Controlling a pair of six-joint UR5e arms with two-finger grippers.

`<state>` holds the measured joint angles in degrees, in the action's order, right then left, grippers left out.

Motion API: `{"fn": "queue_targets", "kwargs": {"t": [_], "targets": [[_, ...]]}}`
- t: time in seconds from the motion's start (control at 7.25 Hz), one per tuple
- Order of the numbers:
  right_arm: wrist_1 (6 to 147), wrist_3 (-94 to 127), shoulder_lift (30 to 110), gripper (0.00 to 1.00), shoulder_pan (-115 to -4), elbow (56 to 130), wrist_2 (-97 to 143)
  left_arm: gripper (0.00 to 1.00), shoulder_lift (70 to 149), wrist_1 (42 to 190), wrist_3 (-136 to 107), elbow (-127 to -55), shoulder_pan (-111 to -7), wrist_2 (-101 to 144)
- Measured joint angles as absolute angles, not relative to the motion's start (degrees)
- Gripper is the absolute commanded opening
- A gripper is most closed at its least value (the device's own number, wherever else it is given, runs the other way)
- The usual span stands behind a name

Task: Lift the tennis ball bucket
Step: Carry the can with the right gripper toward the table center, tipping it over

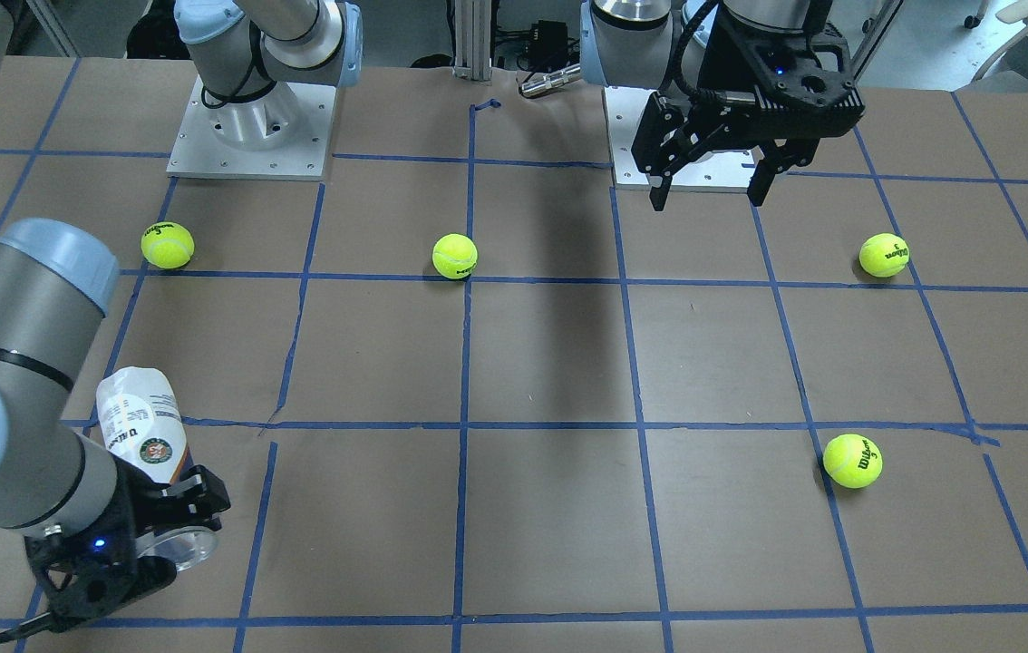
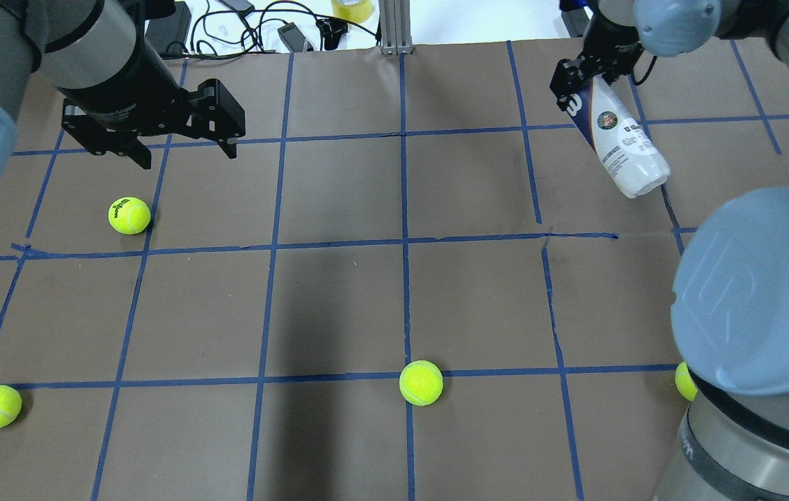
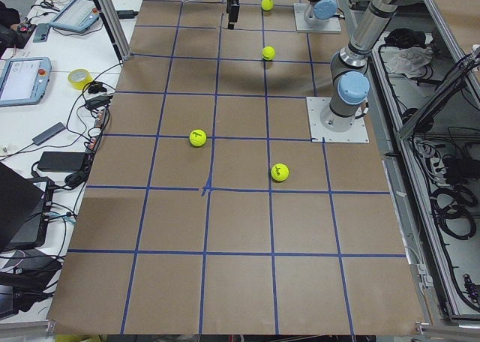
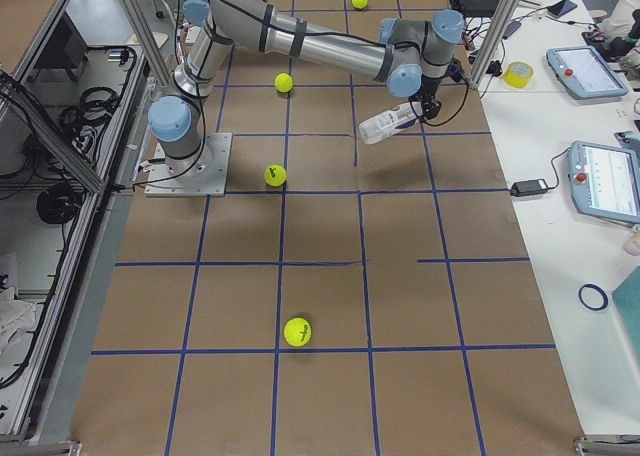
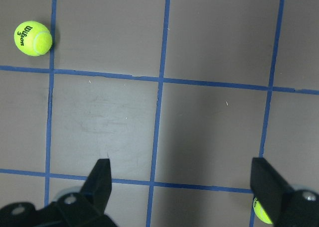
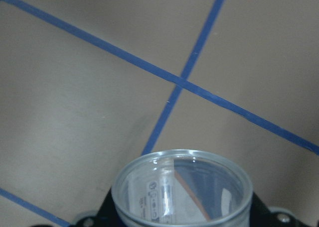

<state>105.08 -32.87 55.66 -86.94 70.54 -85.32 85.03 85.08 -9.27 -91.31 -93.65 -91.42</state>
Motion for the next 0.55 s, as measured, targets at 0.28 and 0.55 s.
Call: {"fn": "queue_targets", "kwargs": {"t": [0.28, 0.55], "targets": [[106.6, -41.9, 55.6, 0.24, -91.8, 71.5, -82.6, 1.0, 85.5, 85.2, -9.2, -92.6, -93.7, -91.5], [110.7, -48.5, 55.6, 0.24, -98.1, 73.9, -81.6, 1.0, 85.3, 85.1, -9.0, -93.4, -93.7, -91.5]]}}
